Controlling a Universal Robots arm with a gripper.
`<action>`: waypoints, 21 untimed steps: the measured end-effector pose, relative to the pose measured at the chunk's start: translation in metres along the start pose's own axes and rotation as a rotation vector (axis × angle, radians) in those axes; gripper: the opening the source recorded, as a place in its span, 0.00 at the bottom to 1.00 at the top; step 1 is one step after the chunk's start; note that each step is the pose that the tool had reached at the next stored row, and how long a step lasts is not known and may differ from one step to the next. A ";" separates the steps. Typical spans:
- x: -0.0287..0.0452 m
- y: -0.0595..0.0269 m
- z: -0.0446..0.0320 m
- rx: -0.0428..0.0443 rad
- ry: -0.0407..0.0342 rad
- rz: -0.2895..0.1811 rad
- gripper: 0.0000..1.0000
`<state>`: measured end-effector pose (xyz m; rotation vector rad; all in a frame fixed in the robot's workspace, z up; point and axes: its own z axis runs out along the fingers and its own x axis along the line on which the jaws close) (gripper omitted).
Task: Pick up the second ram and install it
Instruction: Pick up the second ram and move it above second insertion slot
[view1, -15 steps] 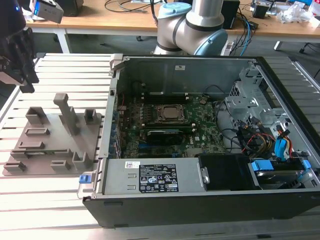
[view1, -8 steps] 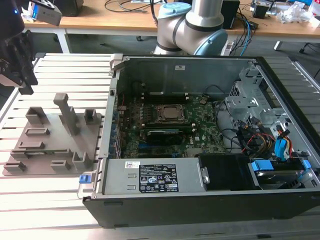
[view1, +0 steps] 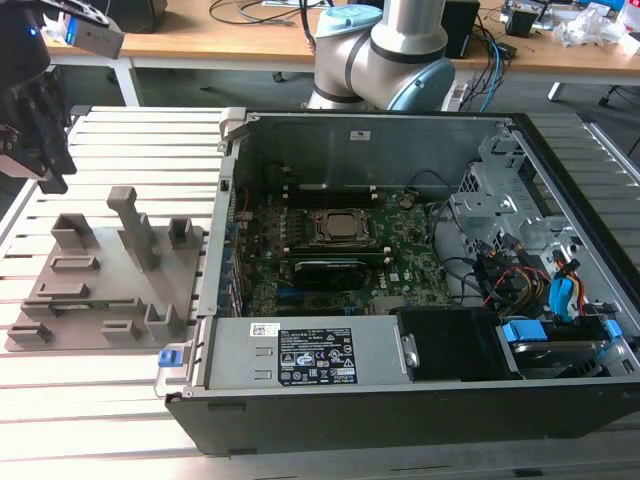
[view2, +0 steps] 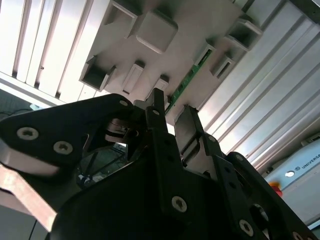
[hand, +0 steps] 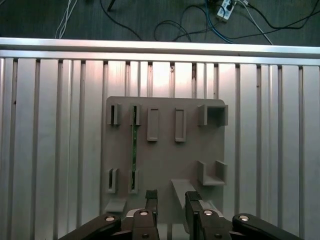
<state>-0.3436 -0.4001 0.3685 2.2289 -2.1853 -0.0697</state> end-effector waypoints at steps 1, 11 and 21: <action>0.0000 0.0001 0.0008 0.0000 0.0000 0.000 0.36; 0.0001 0.0003 0.0060 0.0000 0.0000 0.000 0.36; 0.0002 0.0003 0.0123 0.0000 0.0001 0.000 0.36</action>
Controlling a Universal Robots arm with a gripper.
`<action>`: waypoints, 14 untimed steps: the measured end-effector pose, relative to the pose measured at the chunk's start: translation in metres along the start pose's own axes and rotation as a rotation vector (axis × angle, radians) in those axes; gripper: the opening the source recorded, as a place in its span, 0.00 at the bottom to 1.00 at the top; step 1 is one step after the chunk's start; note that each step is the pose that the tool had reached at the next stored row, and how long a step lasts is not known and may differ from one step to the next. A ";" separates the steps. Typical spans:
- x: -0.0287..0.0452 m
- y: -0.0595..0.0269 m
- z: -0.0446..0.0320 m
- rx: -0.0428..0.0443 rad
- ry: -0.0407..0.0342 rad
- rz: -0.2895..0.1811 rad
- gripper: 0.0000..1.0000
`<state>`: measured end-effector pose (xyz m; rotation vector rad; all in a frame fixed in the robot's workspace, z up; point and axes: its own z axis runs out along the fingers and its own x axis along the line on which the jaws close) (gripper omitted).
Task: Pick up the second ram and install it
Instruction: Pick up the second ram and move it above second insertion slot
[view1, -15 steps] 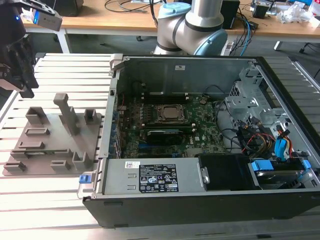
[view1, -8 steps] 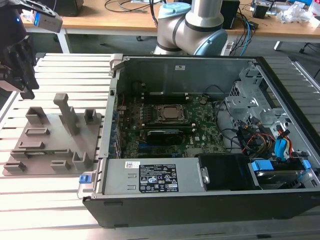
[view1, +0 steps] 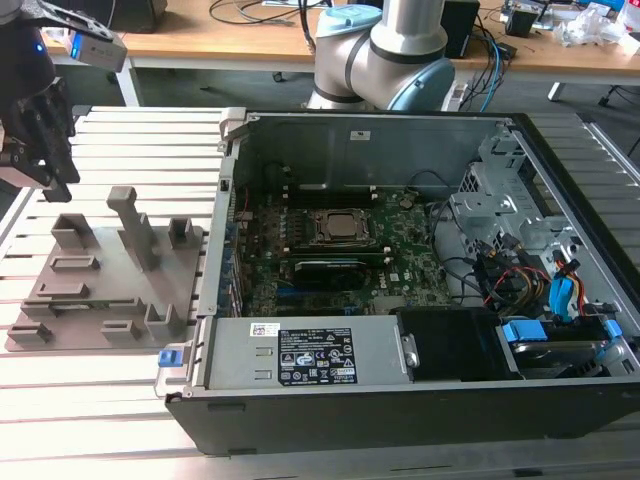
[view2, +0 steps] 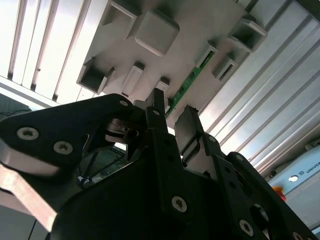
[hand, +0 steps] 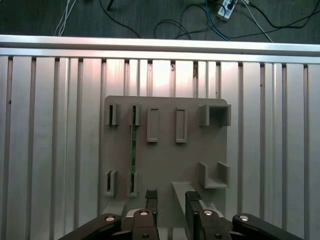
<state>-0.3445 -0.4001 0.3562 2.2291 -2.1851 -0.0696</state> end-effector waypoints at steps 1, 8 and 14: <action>0.0000 0.0000 0.0005 0.0000 0.0000 0.000 0.36; 0.0001 0.0000 0.0057 0.0001 0.0000 0.000 0.36; 0.0002 0.0000 0.0109 -0.0001 0.0001 0.000 0.36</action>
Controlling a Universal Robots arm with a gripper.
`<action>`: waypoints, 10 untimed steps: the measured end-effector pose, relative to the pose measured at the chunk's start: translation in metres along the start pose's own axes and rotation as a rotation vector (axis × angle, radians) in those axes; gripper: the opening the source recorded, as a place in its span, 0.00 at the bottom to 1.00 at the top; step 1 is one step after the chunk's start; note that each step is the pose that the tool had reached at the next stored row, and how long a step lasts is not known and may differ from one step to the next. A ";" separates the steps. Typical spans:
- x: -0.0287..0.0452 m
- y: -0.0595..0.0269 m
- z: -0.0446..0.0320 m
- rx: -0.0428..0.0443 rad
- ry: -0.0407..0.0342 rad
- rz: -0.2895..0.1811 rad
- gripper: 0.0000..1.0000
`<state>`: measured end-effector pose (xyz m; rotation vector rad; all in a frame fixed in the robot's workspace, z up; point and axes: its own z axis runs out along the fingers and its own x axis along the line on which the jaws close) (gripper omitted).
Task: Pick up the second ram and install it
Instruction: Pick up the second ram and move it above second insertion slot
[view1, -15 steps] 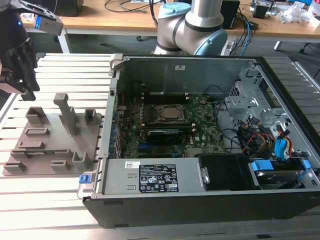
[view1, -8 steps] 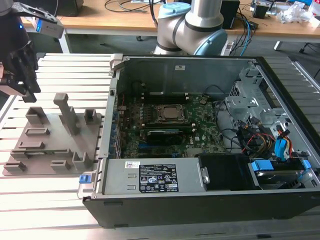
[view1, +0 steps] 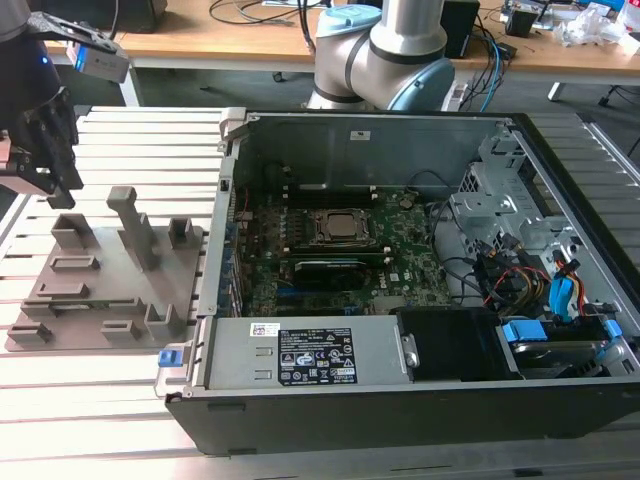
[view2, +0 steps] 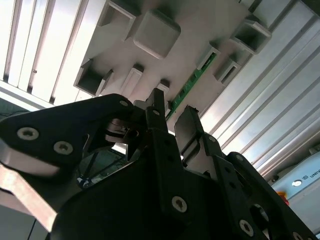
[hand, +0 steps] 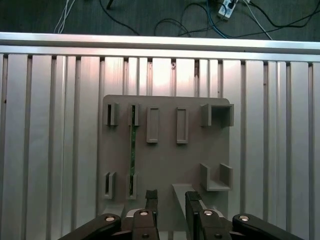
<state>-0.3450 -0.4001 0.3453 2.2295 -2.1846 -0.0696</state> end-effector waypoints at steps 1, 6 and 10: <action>0.0000 0.0001 0.0009 0.0000 -0.0001 0.000 0.36; 0.0001 0.0001 0.0056 0.0001 -0.0001 0.000 0.36; 0.0001 0.0002 0.0079 0.0001 0.0000 0.000 0.36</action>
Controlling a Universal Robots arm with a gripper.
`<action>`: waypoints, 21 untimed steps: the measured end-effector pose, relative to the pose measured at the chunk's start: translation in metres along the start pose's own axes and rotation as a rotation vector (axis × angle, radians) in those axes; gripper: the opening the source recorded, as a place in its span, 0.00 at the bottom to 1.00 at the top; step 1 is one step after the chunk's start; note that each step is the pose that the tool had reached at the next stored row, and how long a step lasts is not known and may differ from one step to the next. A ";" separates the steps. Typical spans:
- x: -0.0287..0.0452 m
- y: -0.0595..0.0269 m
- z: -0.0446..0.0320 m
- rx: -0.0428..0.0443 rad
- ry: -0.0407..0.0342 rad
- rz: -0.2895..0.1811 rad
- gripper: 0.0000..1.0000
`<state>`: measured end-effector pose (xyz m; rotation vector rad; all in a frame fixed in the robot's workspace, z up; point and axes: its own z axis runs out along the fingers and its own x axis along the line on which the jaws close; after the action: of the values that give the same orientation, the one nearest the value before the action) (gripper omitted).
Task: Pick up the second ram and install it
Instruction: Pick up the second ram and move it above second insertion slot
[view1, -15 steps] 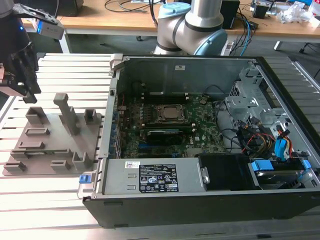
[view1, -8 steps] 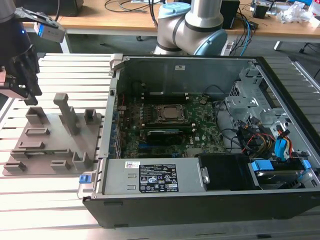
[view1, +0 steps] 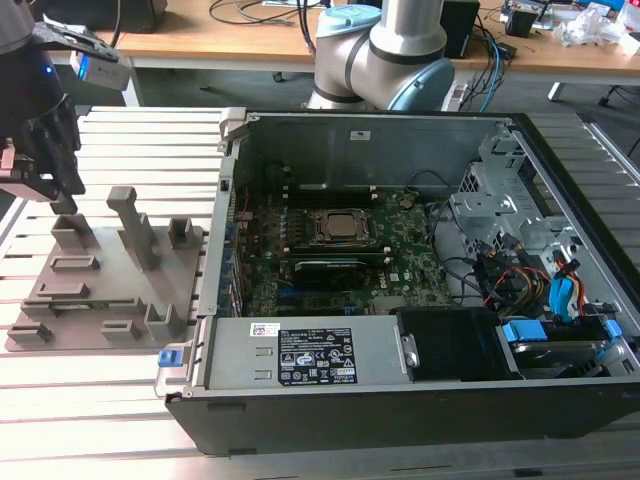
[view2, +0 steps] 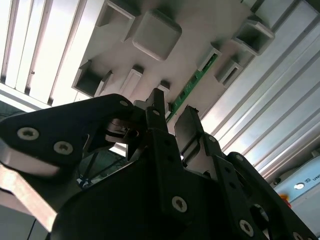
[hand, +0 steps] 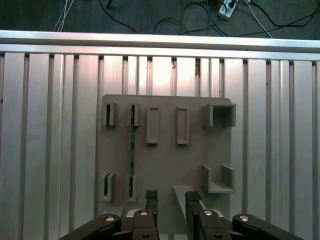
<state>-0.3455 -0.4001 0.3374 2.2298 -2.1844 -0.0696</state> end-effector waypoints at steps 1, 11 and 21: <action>0.0000 0.0001 0.0015 0.0001 -0.0001 0.000 0.36; 0.0002 0.0004 0.0114 0.0001 -0.0001 -0.001 0.36; 0.0004 0.0009 0.0214 -0.0001 0.0001 -0.001 0.36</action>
<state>-0.3474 -0.4001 0.3161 2.2310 -2.1831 -0.0696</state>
